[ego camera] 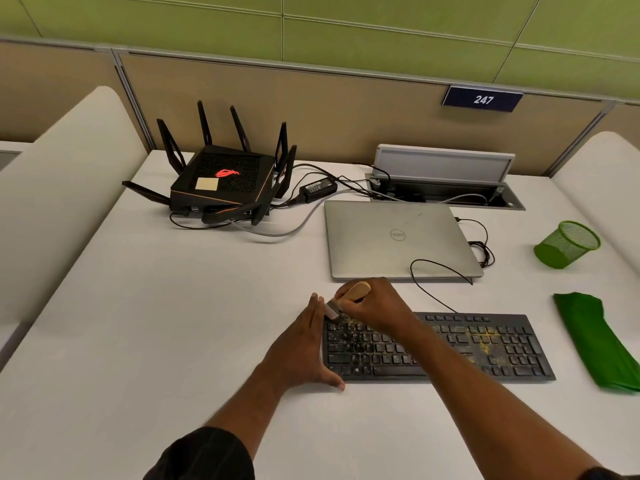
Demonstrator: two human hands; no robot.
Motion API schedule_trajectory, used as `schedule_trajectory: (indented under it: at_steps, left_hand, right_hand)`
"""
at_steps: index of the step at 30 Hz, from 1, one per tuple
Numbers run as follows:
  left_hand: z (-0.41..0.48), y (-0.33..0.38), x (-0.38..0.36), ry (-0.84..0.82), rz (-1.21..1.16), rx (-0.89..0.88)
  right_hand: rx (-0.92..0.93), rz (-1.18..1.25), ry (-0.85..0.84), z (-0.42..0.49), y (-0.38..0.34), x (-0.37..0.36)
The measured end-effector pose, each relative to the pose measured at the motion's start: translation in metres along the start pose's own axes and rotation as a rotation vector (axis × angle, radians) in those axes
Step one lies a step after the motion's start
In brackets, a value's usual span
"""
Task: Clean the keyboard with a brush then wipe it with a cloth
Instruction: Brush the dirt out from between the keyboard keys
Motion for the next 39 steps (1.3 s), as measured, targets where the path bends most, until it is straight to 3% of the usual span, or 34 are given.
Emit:
schedule_trajectory:
  at_steps: [6,17,27,31,39]
  left_hand:
    - [0.0,-0.001,-0.001,-0.018,-0.001,0.007]
    - [0.013,0.0,-0.003,-0.065,-0.062,-0.054]
    - [0.017,-0.002,-0.007,-0.159,0.063,-0.039]
    - [0.019,0.001,-0.005,-0.136,0.044,-0.105]
    - [0.021,0.009,-0.004,-0.177,0.154,-0.098]
  right_hand:
    - [0.041,-0.057,-0.14,0.002,0.005,0.006]
    - [0.015,-0.051,-0.067,0.006,0.006,0.017]
    - [-0.022,-0.163,-0.067,0.006,0.017,0.026]
    - [-0.027,-0.084,-0.013,0.007,0.014,0.03]
    - [-0.024,-0.175,-0.106,0.002,0.028,0.042]
Point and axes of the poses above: each hand's wrist, its own z-axis towards the middle knuckle, its own x-axis out of the back of the hand, y = z × x, the point moved 1 cm from there along z, towards the middle knuckle, and after that the axes turned 10 degrees about y, right-handed, at the moved point
